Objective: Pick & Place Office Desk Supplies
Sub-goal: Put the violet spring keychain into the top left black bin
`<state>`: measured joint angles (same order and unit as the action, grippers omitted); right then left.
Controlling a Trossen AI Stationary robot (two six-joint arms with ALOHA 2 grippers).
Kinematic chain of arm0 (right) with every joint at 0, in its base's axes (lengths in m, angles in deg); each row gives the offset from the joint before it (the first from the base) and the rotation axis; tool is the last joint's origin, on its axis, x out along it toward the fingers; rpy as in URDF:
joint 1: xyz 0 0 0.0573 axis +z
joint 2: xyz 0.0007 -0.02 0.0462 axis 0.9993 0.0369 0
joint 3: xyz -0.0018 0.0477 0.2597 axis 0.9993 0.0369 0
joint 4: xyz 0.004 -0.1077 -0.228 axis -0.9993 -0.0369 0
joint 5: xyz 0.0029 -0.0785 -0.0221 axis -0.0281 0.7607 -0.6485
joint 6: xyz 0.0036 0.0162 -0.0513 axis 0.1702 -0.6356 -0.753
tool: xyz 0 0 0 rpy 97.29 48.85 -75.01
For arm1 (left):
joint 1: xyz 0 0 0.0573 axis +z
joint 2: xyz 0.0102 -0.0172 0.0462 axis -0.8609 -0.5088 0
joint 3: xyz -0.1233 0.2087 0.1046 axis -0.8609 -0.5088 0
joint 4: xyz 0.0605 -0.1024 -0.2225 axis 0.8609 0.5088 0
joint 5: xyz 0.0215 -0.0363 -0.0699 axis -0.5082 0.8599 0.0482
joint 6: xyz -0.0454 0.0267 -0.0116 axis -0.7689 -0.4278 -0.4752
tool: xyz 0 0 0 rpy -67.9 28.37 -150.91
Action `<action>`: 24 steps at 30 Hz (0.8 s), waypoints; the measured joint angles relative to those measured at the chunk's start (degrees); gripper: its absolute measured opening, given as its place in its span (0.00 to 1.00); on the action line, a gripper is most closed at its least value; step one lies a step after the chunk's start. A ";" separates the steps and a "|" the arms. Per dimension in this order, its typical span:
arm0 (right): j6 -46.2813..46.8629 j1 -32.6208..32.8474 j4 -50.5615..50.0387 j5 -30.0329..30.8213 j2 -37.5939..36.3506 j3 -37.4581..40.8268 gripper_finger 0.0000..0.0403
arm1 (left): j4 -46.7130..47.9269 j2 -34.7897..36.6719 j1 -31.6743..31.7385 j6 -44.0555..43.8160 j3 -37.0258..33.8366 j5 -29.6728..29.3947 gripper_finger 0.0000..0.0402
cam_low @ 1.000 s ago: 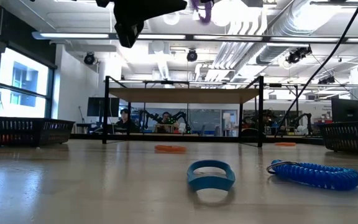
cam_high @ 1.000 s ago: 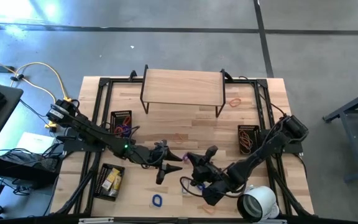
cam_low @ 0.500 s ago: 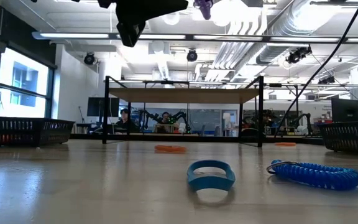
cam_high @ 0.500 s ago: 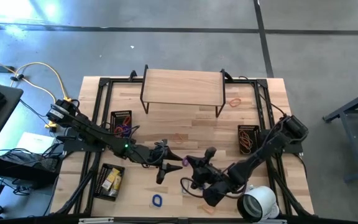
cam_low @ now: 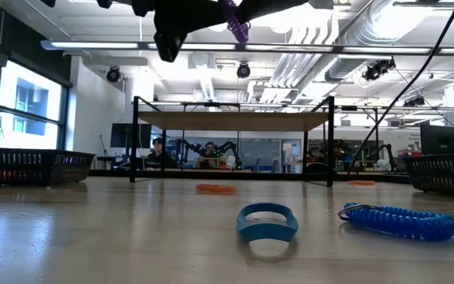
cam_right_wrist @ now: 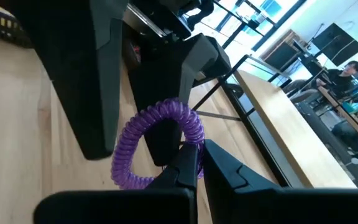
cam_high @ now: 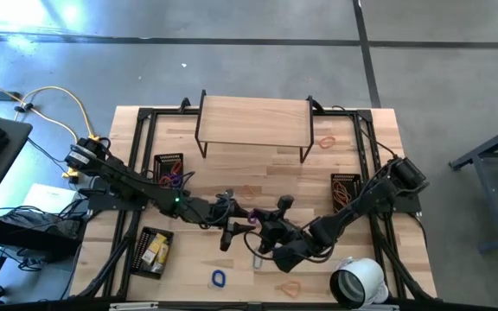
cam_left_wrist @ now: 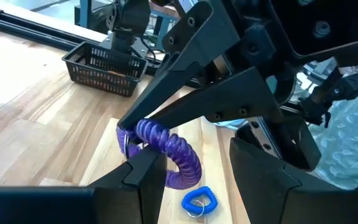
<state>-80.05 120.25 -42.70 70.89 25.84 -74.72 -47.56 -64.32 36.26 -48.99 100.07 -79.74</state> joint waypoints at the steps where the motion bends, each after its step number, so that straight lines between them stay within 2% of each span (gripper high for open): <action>1: 0.15 0.00 -0.01 0.05 0.00 0.00 0.01 | 0.12 0.00 0.15 -0.01 0.00 0.02 0.42; 8: 0.42 1.15 0.17 0.43 0.00 0.00 0.01 | 1.10 0.00 -0.44 -0.08 0.00 0.02 0.41; 11: 0.43 1.40 0.38 0.53 0.00 0.00 0.01 | 1.84 0.00 -0.66 -0.20 0.00 -0.04 0.38; 24: 0.45 1.25 0.29 -1.95 0.00 0.00 0.01 | 3.79 0.00 -0.62 -0.06 0.00 -0.04 0.03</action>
<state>-79.60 121.49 -42.41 68.93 25.84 -74.72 -43.78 -64.32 35.64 -49.05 100.07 -79.79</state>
